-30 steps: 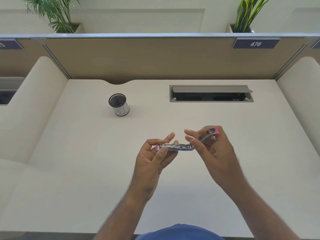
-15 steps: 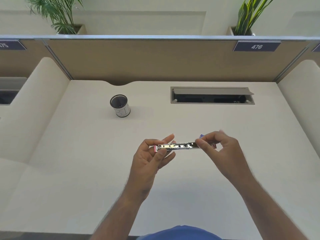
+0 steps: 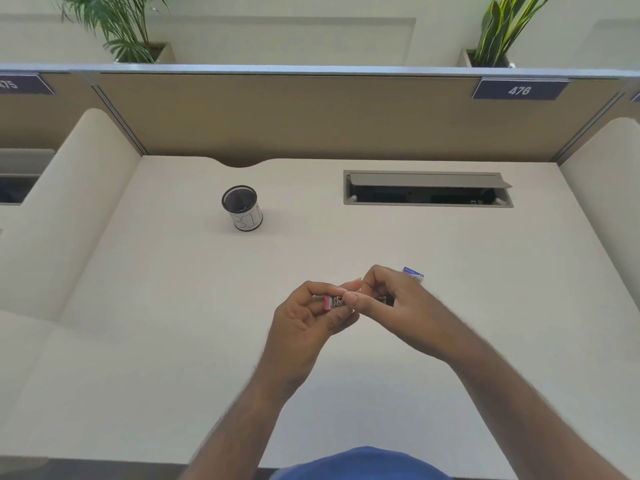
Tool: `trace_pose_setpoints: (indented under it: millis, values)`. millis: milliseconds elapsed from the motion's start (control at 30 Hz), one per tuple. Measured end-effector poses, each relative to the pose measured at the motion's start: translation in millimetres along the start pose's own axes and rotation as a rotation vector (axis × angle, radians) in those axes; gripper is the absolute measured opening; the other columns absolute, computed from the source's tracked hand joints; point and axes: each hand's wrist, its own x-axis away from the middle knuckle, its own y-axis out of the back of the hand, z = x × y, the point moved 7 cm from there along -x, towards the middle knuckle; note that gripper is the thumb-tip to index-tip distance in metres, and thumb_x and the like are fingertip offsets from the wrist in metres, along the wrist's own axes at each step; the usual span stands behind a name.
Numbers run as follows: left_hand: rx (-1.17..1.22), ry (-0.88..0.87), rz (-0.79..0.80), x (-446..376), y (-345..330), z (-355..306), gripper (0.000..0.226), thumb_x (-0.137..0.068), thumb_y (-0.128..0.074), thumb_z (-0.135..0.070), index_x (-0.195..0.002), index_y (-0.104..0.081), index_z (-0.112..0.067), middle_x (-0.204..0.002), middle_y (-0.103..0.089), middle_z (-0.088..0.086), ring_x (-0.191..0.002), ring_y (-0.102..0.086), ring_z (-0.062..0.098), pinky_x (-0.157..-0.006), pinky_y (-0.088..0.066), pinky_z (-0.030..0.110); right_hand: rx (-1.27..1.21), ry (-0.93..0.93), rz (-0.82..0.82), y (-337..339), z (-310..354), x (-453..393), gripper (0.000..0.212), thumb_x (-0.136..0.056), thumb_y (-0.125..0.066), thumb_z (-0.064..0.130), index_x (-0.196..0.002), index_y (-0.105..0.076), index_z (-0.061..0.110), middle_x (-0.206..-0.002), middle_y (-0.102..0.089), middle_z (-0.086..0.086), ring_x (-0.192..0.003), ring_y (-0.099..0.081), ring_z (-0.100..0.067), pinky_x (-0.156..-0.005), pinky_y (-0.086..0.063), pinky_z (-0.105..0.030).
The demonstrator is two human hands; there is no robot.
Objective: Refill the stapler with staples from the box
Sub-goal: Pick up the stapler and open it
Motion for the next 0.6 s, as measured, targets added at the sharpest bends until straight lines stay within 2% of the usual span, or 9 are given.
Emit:
trace_pose_setpoints:
  millis: [67,133,267,333,400,467,533,600]
  values:
    - [-0.022,0.010,0.006,0.1,1.3,1.0,0.012,-0.098,-0.078,-0.014,-0.109,-0.075,-0.013,-0.131,-0.082,0.010,-0.124,-0.077,0.032,-0.098,-0.064,0.033,-0.011,-0.007,0.023,-2.4,-0.3,0.2,0.048,-0.088,-0.067,0.071,-0.086,-0.059,0.024,-0.113,-0.080,0.021,-0.103,-0.077,-0.018,-0.095,-0.060,-0.058]
    - [-0.039,0.016,0.015,0.0,2.5,3.2,0.011,-0.100,-0.077,-0.008,-0.110,-0.075,-0.012,-0.131,-0.082,0.010,-0.122,-0.078,0.032,-0.098,-0.064,0.033,-0.008,-0.023,0.025,-2.9,-3.5,-0.8,0.047,-0.088,-0.068,0.071,-0.086,-0.059,0.025,-0.112,-0.081,0.018,-0.103,-0.077,-0.017,-0.096,-0.059,-0.060]
    - [-0.055,0.020,0.013,-0.7,1.9,5.3,0.017,-0.099,-0.075,-0.001,-0.108,-0.077,-0.015,-0.129,-0.083,0.009,-0.120,-0.080,0.031,-0.096,-0.064,0.033,-0.016,-0.035,0.043,-4.6,-4.7,-1.2,0.036,-0.089,-0.068,0.063,-0.084,-0.058,0.028,-0.110,-0.080,0.025,-0.097,-0.076,-0.009,-0.094,-0.060,-0.056]
    - [-0.054,0.024,0.009,-1.5,0.9,5.8,0.015,-0.097,-0.077,-0.006,-0.107,-0.078,-0.017,-0.129,-0.083,0.009,-0.120,-0.079,0.030,-0.096,-0.065,0.033,-0.030,-0.052,0.039,-4.2,-6.2,-0.8,0.033,-0.088,-0.066,0.059,-0.084,-0.059,0.028,-0.112,-0.081,0.018,-0.099,-0.076,-0.013,-0.094,-0.060,-0.055]
    - [-0.046,0.028,0.007,-1.8,0.4,5.3,0.014,-0.093,-0.079,-0.014,-0.106,-0.078,-0.019,-0.129,-0.083,0.009,-0.122,-0.079,0.029,-0.096,-0.065,0.033,-0.037,-0.074,0.024,-2.9,-8.6,-0.7,0.031,-0.086,-0.064,0.057,-0.085,-0.061,0.026,-0.111,-0.081,0.002,-0.099,-0.074,-0.027,-0.088,-0.058,-0.056]
    - [-0.043,0.031,0.008,-1.8,0.7,5.3,0.015,-0.091,-0.080,-0.018,-0.105,-0.078,-0.021,-0.130,-0.082,0.008,-0.123,-0.078,0.029,-0.096,-0.065,0.033,-0.062,-0.084,0.019,-2.5,-10.3,-1.1,0.026,-0.085,-0.062,0.052,-0.085,-0.063,0.026,-0.104,-0.079,-0.004,-0.085,-0.069,-0.028,-0.074,-0.053,-0.048]
    - [-0.042,0.033,0.011,-1.9,0.7,6.6,0.015,-0.091,-0.080,-0.017,-0.106,-0.078,-0.021,-0.131,-0.082,0.008,-0.122,-0.078,0.029,-0.096,-0.064,0.033,-0.073,-0.086,0.014,-1.3,-11.1,-0.7,0.023,-0.082,-0.058,0.050,-0.083,-0.064,0.027,-0.088,-0.075,-0.005,-0.068,-0.056,-0.017,-0.066,-0.043,-0.038]
    - [-0.042,0.033,0.011,-2.4,2.0,9.2,0.014,-0.095,-0.078,-0.012,-0.107,-0.077,-0.020,-0.132,-0.081,0.008,-0.121,-0.079,0.029,-0.096,-0.064,0.033,-0.081,-0.093,0.011,0.0,-12.1,-0.7,0.027,-0.077,-0.054,0.053,-0.082,-0.065,0.028,-0.073,-0.067,0.002,-0.060,-0.047,-0.009,-0.059,-0.038,-0.030]
